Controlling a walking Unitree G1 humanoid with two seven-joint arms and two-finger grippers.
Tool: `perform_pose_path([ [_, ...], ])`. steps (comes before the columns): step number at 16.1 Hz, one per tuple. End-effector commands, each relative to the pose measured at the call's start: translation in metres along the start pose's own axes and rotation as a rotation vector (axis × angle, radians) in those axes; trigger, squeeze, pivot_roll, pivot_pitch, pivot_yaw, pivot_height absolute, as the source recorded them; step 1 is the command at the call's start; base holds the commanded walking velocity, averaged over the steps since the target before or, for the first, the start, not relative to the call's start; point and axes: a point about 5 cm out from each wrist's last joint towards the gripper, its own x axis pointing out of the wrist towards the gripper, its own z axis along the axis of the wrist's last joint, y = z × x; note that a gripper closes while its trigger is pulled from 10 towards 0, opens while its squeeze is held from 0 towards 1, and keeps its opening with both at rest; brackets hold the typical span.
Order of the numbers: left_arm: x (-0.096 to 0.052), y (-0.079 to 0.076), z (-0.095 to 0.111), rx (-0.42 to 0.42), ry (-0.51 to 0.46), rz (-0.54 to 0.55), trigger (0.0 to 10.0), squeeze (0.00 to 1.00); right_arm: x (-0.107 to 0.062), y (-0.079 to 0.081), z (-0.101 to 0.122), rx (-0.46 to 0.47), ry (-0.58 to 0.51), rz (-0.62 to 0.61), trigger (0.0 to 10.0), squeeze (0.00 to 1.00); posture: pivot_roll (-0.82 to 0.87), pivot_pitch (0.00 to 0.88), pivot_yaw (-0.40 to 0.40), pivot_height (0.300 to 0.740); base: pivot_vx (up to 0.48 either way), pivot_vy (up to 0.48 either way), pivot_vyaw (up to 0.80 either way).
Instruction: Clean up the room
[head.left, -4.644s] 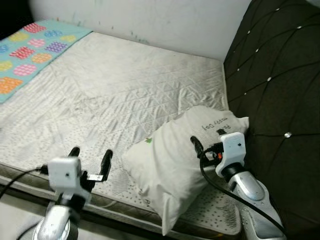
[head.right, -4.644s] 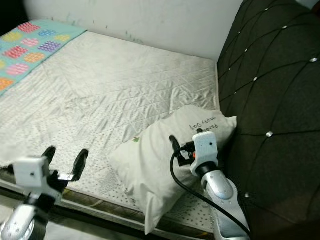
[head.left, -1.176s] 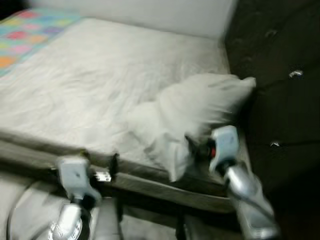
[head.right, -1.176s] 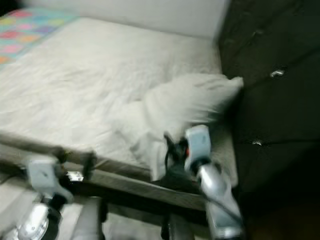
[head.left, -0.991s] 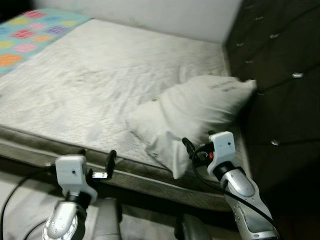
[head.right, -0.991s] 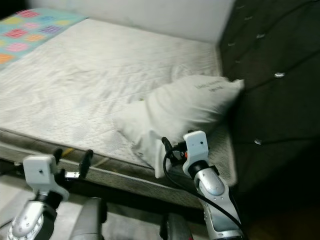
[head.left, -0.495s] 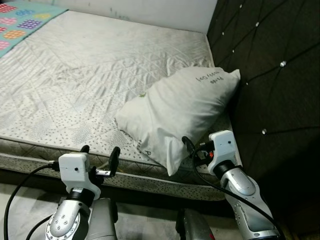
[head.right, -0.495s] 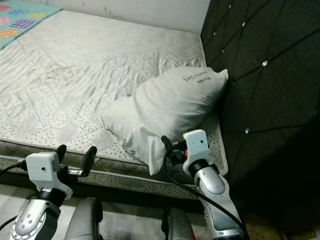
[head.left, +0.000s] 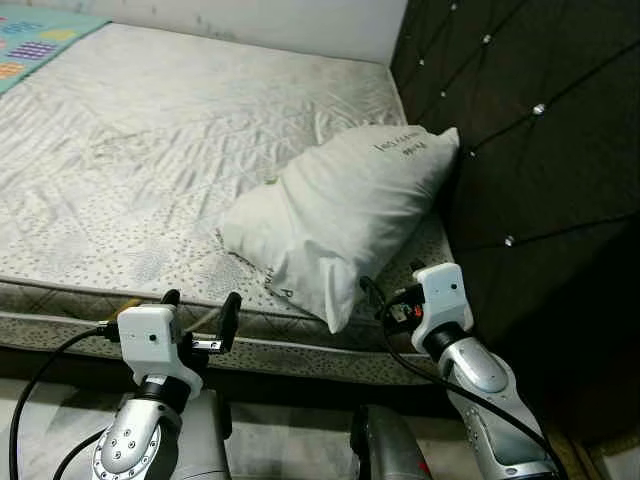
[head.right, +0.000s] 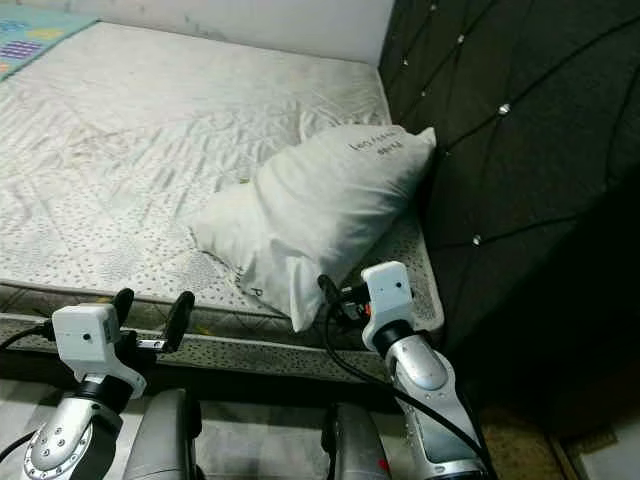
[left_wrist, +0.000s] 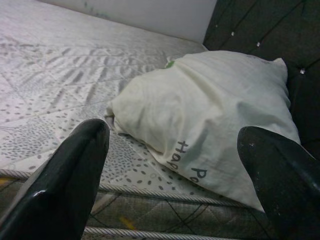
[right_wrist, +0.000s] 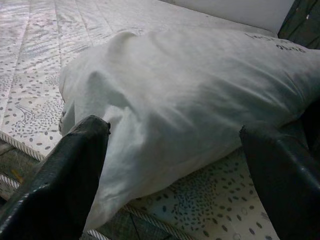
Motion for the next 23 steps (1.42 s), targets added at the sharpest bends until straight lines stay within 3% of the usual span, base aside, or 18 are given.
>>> perform_pose_path([
  [1,0.0002,-0.0033,0.0036,0.001,-0.015,-0.02,10.0,0.0,0.0004,-0.0019,0.0024,-0.012,-0.001,0.001,10.0,0.0,0.01,0.098,-0.127,0.573,0.0,0.0,0.0],
  [13,0.0009,-0.0053,0.0021,0.011,-0.007,-0.049,10.0,0.0,-0.0002,0.003,0.0032,-0.051,-0.011,0.039,10.0,0.0,0.0,0.098,-0.124,0.573,0.32,0.0,0.11],
  [21,0.0019,-0.005,0.0011,0.013,0.0,-0.047,10.0,0.0,0.0014,0.0027,0.0024,-0.048,-0.008,0.039,10.0,0.0,0.01,0.094,-0.123,0.573,0.0,0.0,0.0],
  [23,0.002,-0.005,0.0007,0.018,0.003,-0.043,10.0,0.0,0.0016,0.0058,0.0033,-0.064,-0.017,0.062,10.0,0.0,0.01,0.093,-0.124,0.573,0.0,0.0,0.8],
])
